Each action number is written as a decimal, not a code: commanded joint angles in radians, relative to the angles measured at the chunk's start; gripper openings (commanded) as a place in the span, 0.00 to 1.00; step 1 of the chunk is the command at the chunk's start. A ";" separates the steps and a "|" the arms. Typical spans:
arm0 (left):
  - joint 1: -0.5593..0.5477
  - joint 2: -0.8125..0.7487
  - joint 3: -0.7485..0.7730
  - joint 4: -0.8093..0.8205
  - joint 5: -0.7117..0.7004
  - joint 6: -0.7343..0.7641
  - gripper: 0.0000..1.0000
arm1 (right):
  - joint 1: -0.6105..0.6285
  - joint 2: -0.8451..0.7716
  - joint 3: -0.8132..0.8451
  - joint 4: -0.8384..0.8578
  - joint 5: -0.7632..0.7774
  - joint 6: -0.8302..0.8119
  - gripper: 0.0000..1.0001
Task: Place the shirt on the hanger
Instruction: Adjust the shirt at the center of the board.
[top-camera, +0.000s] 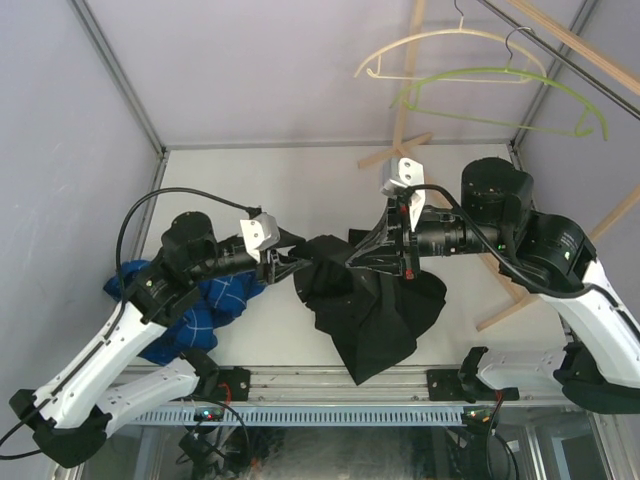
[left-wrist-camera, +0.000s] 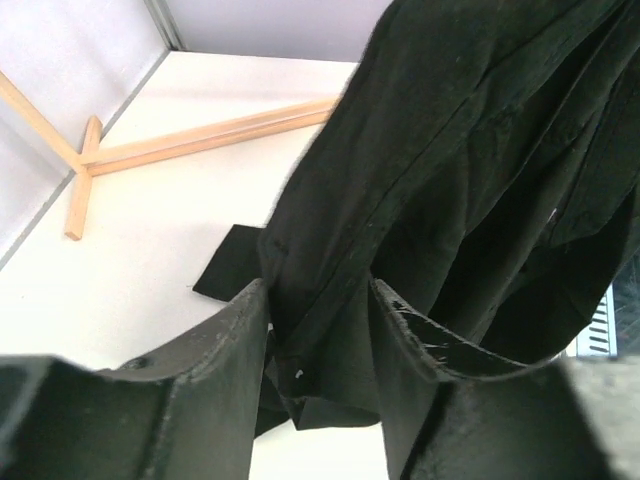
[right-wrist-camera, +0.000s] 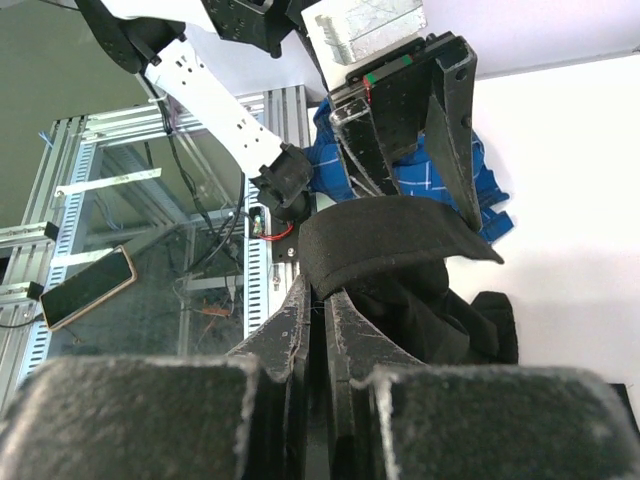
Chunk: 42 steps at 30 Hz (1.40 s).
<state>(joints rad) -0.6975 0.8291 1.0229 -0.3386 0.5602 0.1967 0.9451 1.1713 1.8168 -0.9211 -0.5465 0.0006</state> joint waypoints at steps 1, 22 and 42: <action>-0.008 -0.001 -0.005 0.000 -0.002 0.022 0.41 | 0.006 -0.046 -0.035 0.098 0.004 -0.004 0.00; -0.007 -0.033 0.024 -0.134 -0.466 -0.312 0.00 | -0.104 -0.151 -0.416 0.231 0.503 0.255 0.38; -0.008 -0.063 -0.010 -0.248 -0.798 -0.438 0.00 | -0.120 -0.234 -0.684 0.197 0.789 0.564 0.70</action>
<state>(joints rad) -0.7013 0.7929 1.0096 -0.6037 -0.1505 -0.1921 0.8307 0.9791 1.1706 -0.7368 0.1638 0.4496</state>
